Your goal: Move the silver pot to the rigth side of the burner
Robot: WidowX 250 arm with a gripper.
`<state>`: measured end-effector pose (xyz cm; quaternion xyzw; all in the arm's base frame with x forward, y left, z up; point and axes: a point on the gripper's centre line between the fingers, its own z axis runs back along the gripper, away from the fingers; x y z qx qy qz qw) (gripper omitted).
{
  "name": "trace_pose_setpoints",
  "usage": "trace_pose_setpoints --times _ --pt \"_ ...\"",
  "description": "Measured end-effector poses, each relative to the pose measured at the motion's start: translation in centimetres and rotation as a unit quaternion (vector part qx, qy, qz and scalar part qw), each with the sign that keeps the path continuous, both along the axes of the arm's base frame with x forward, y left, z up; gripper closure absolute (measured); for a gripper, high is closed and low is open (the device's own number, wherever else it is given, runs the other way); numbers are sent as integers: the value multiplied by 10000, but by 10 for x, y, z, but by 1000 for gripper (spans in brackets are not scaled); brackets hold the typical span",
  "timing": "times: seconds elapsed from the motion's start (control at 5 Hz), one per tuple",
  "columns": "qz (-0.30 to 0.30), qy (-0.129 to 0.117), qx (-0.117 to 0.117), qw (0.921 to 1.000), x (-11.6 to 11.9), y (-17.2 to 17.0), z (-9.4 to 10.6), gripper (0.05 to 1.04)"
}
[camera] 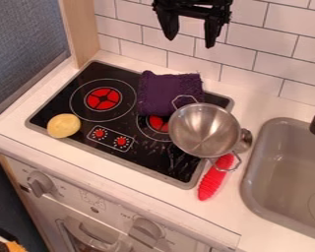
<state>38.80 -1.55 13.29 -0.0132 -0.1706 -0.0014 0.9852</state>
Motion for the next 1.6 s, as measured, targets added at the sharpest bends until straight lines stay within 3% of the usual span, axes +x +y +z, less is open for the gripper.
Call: trace_pose_setpoints --times 0.4,0.6,0.8,1.0,1.2,1.4,1.6 --pt "18 216 -11 9998 -16 -1 -17 85" --pt "463 208 20 9987 -35 -6 -9 85" --pt "1069 299 -144 9937 -63 -4 -17 85" --pt "1226 204 -376 9915 -78 -6 -39 85" --pt "1384 70 -446 9893 -79 -5 -48 85" --pt "1368 122 -641 9884 -77 -3 -72 85" --pt "1331 215 -669 9886 -73 -4 -91 85"
